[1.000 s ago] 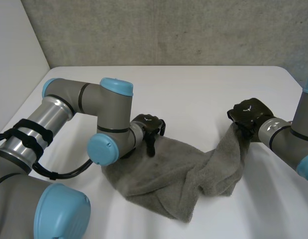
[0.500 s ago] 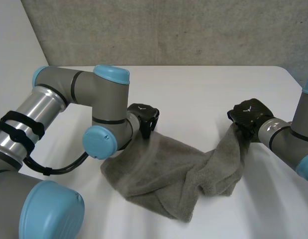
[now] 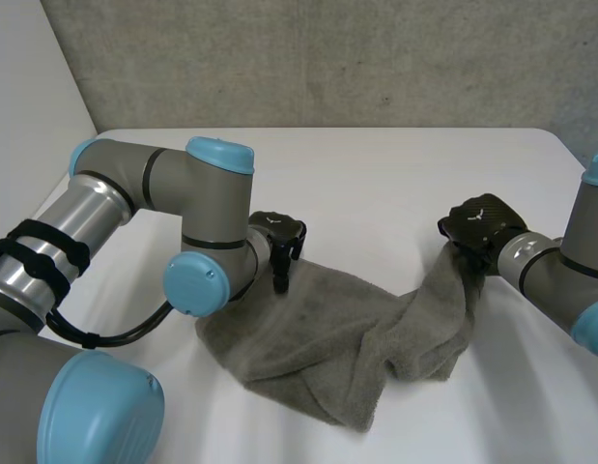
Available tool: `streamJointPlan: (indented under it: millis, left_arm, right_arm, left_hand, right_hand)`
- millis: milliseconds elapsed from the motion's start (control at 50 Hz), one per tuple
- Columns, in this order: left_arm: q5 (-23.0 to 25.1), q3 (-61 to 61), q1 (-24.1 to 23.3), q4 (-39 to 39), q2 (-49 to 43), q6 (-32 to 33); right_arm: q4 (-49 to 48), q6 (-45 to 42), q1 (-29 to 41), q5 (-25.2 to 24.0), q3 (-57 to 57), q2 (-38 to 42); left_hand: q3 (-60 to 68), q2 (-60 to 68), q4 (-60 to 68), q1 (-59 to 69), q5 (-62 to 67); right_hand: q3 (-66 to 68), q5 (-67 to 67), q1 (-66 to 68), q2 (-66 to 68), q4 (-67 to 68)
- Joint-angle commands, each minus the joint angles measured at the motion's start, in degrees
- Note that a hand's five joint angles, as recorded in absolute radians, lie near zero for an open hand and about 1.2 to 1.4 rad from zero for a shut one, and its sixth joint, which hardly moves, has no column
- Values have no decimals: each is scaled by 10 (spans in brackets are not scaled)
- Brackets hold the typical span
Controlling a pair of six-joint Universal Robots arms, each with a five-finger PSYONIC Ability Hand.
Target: Fold the towel.
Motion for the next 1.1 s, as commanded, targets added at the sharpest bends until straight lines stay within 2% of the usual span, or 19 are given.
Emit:
streamJointPlan:
  millis: [20,360,620,1100]
  left_arm:
    - [-3,0,-1,4,-3,1]
    - [-18,-24,-3,39,2,0]
    - [-21,-177,-6,192,77,9]
    - [-19,-194,-1,188,71,10]
  right_arm:
    - [0,-3,5,1,0,4]
    - [0,-3,5,1,0,5]
    - [0,-4,5,1,0,6]
    - [0,-4,6,1,1,12]
  left_hand:
    - [-59,-65,-66,-63,-156]
    - [-42,-48,-49,-47,-139]
    - [-40,-46,-48,-45,-137]
    - [-42,-48,-49,-47,-139]
  right_hand:
    - [33,33,41,45,33]
    - [33,33,41,45,33]
    - [33,33,41,45,33]
    - [33,33,41,45,33]
